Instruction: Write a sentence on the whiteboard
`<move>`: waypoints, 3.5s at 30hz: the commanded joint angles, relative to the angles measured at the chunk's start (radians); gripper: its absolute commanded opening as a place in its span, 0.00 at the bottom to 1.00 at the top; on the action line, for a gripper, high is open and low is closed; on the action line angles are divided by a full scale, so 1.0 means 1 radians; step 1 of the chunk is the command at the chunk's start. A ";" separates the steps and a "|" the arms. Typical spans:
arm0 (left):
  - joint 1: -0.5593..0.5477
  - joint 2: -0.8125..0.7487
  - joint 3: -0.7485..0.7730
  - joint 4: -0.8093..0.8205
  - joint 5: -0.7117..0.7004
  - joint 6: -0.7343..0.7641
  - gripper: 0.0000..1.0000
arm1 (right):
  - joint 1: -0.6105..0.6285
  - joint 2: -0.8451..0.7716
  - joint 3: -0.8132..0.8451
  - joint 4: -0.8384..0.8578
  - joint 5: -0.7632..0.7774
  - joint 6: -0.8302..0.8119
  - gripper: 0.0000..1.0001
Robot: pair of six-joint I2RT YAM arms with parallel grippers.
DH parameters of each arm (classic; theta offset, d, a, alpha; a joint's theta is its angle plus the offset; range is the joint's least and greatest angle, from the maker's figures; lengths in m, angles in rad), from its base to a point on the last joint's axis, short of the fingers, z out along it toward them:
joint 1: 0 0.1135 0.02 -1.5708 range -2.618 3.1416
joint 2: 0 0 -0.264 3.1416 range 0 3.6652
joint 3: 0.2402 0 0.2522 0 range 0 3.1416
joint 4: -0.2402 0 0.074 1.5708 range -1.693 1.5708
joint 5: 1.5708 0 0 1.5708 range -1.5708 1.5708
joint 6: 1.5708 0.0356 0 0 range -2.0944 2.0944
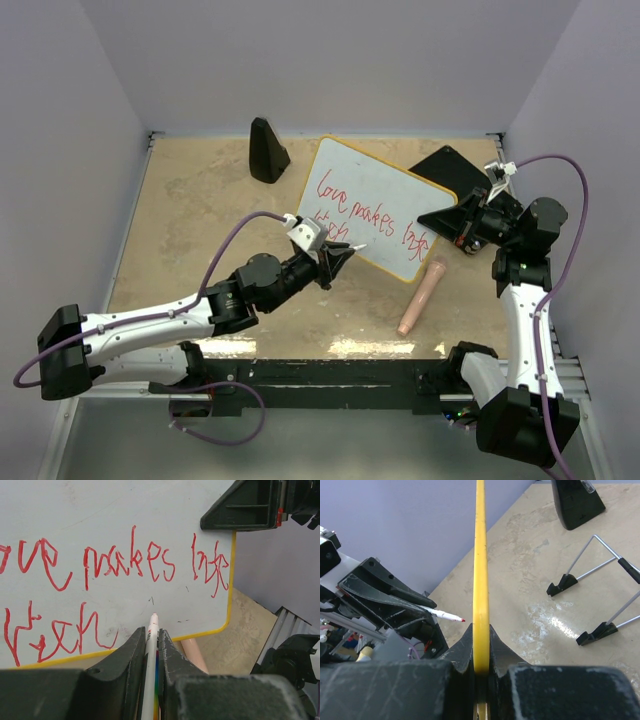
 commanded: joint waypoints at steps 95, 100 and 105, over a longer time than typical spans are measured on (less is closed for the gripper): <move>0.014 0.060 0.076 0.014 -0.064 0.019 0.00 | -0.006 -0.028 0.052 0.061 -0.003 0.025 0.00; 0.022 0.070 0.076 0.014 -0.049 0.013 0.00 | -0.006 -0.026 0.050 0.060 -0.003 0.025 0.00; 0.025 0.073 0.076 0.023 -0.038 0.010 0.00 | -0.006 -0.025 0.050 0.061 -0.003 0.025 0.00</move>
